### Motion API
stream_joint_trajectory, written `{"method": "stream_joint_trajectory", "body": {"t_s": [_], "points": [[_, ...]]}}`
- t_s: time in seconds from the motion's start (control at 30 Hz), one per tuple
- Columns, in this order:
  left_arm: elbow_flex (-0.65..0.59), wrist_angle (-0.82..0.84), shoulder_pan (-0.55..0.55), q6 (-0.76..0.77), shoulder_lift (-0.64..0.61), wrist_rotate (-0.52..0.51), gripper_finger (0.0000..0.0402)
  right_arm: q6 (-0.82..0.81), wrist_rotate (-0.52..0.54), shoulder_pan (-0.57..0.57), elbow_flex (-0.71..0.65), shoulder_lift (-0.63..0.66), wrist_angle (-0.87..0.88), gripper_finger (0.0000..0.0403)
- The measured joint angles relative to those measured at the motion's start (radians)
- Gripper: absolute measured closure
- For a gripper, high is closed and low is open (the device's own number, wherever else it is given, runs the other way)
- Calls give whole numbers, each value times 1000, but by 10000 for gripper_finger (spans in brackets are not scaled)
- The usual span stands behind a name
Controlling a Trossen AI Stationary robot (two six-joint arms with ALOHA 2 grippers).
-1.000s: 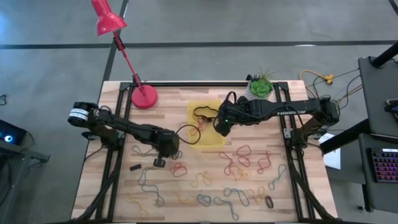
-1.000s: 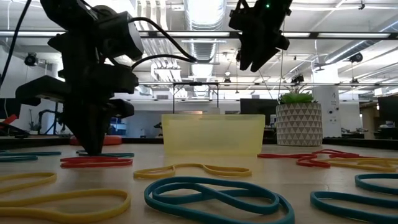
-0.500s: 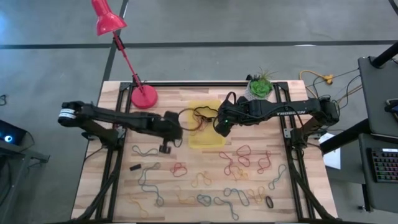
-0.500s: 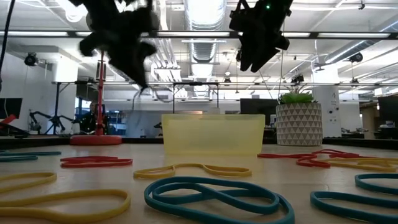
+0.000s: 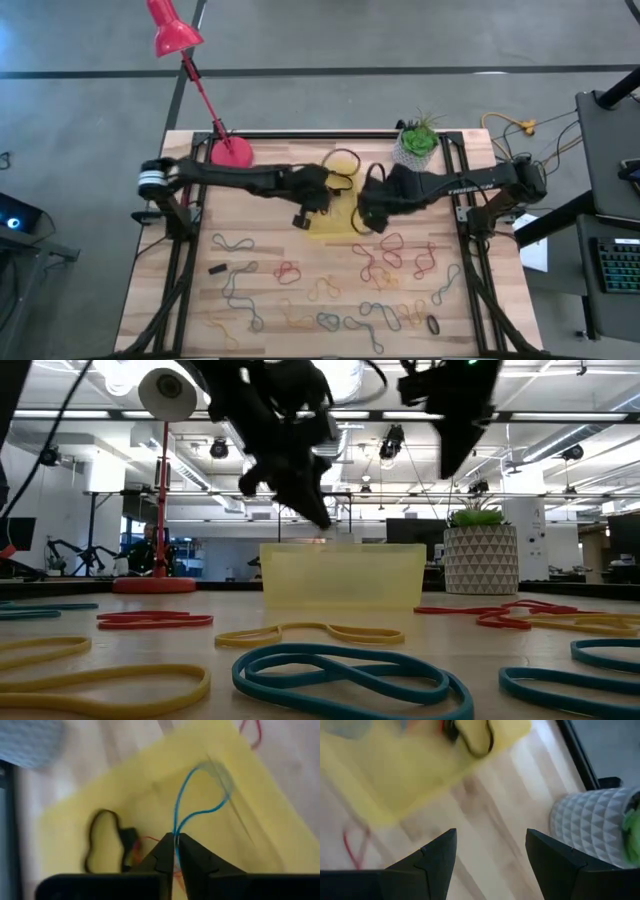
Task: Pick and place rubber bands into bin
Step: Put the blue rubber band into the yellow bin, then put the red rubber band into the yellow bin
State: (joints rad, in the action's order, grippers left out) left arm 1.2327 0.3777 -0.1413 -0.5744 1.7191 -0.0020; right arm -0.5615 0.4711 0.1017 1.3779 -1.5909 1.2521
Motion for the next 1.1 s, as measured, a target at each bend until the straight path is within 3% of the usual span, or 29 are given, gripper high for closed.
{"method": "stream_joint_trajectory", "body": {"t_s": [0.17,0.27,0.4,0.47,0.6,0.73,0.9,1.1], "points": [[30,60,2,89,85,-4,319,62,-8,106,-20,0,48,179],[31,98,6,122,75,-92,267,97,-33,148,-54,1,12,179],[27,245,8,158,-24,-182,212,108,-301,144,-137,1,-93,179],[16,296,8,227,-99,-181,197,45,-368,138,-196,1,-139,179],[-15,337,8,350,-262,-101,190,-83,-437,138,-295,11,-196,179],[-56,322,12,451,-423,-31,190,-37,-490,187,-368,14,-326,179],[-120,339,13,542,-578,-45,190,27,-455,257,-440,14,-408,179],[-241,339,13,665,-709,-90,190,39,-370,250,-473,14,-437,179]]}}
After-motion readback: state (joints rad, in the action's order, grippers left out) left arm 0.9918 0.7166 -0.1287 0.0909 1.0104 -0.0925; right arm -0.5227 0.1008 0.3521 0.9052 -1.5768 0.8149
